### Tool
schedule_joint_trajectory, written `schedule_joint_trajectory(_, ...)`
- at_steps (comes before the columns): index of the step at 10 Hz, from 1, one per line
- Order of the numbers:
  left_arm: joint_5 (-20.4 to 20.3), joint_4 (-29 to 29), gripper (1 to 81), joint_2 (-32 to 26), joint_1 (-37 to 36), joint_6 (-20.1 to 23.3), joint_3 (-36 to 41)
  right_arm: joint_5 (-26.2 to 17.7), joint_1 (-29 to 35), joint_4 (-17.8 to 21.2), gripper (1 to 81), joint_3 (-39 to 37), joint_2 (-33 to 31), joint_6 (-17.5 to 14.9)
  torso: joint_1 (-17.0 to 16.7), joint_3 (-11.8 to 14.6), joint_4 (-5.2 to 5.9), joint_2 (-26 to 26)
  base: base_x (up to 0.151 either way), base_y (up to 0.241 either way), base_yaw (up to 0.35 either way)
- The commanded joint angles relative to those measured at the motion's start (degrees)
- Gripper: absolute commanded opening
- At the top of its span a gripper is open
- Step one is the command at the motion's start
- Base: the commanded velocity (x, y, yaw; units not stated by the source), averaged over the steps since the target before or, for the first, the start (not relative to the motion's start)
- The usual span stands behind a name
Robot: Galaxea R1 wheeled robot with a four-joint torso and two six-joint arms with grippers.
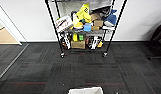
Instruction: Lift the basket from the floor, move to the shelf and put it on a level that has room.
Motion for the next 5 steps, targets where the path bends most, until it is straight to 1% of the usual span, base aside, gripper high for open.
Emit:
schedule_joint_trajectory(1, 3.6, 0.2, 1.0, -3.3, -5.0, 0.7, 1.4, 0.5, 3.4, 1.7, 1.0, 3.1, -5.2, 0.7, -3.5, 0.0, 0.02, 5.5, 0.000, 0.000, 0.000)
schedule_joint_trajectory(2, 3.9, 0.2, 1.0, -3.5, -4.9, 0.8, 2.0, 0.5, 2.7, 1.7, 1.0, 3.4, -5.2, 0.7, -4.8, 0.0, -0.15, 7.5, 0.000, 0.000, 0.000)
schedule_joint_trajectory(3, 5.1, 0.3, 1.0, -4.0, -5.0, 0.9, 2.9, 0.5, 2.0, 1.6, 1.0, 3.5, -5.4, 0.7, -6.0, 0.0, -0.18, 9.4, 0.000, 0.000, 0.000)
schedule_joint_trajectory(4, 5.3, 0.3, 1.0, -4.2, -4.9, 1.0, 3.9, 0.9, 1.6, 1.7, 1.0, 3.7, -5.7, 0.7, -7.3, 2.8, -0.18, 11.4, 0.000, 0.000, 0.000)
schedule_joint_trajectory(5, 5.7, 0.4, 1.0, -4.5, -5.0, 1.0, 4.6, 1.9, 0.9, 1.7, 1.0, 5.2, -6.7, 0.7, -8.4, 3.5, -0.18, 13.1, 0.000, 0.000, 0.000)
